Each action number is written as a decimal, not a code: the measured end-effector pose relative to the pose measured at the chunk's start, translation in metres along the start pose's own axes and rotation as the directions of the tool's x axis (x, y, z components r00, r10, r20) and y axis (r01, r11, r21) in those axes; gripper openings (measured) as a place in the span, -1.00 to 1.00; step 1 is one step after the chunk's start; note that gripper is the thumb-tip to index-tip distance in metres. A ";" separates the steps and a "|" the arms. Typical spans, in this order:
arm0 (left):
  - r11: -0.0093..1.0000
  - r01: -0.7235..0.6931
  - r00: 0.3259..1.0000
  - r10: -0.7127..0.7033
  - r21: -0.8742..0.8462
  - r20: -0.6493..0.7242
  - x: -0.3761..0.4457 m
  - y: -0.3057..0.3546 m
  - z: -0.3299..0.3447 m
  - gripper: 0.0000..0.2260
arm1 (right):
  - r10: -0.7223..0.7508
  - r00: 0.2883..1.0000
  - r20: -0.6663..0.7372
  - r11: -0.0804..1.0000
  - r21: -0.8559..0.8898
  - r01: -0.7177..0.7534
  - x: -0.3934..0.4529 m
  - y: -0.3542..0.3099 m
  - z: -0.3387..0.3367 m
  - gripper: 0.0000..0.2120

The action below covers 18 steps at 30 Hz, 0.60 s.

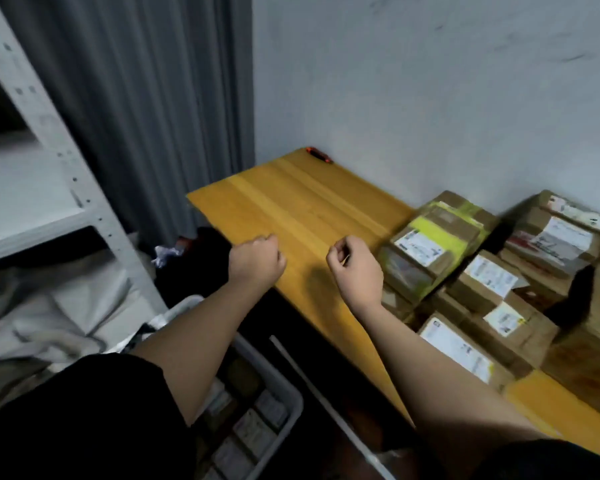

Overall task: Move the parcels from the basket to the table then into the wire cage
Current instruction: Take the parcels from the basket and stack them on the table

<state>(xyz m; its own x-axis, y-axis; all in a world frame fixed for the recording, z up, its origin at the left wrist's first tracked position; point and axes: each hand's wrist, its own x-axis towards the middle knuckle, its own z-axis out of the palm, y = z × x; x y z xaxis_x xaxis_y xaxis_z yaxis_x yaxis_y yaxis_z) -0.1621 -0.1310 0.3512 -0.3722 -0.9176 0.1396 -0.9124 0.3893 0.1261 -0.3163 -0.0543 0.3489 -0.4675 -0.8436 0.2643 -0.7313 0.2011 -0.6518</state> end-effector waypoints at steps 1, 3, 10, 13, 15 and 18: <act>0.999 0.034 0.998 -0.035 0.023 0.056 -0.016 -0.026 0.013 -0.81 | -0.007 0.996 0.092 1.000 -0.023 0.009 -0.014 -0.004 0.024 -0.89; 0.994 0.104 0.978 -0.105 0.018 0.181 -0.048 -0.069 0.041 -0.82 | -0.006 0.959 0.283 0.997 -0.078 0.029 -0.042 -0.003 0.070 -0.88; 0.874 0.480 0.771 -0.377 -0.079 0.512 -0.161 -0.151 0.165 -0.75 | 0.139 0.721 0.679 0.964 -0.258 0.057 -0.132 0.041 0.210 -0.84; 0.744 0.655 0.639 -0.450 -0.134 0.624 -0.207 -0.172 0.240 -0.76 | 0.185 0.605 0.775 0.956 -0.284 0.072 -0.164 0.074 0.275 -0.78; 0.676 0.719 0.585 -0.461 -0.163 0.668 -0.235 -0.180 0.291 -0.79 | 0.244 0.558 0.793 0.936 -0.342 0.077 -0.184 0.095 0.315 -0.85; 0.509 0.826 0.508 -0.489 -0.242 0.709 -0.264 -0.189 0.384 -0.56 | 0.287 0.509 0.811 0.913 -0.392 0.109 -0.215 0.142 0.381 -0.67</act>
<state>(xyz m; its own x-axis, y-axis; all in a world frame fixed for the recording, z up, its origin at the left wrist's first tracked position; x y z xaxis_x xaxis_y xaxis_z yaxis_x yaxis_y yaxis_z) 0.0432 0.0070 -0.0864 0.1360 -0.7136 -0.6872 -0.7306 -0.5408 0.4169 -0.1306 -0.0341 -0.0711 -0.0453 -0.7758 -0.6294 -0.9139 0.2867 -0.2875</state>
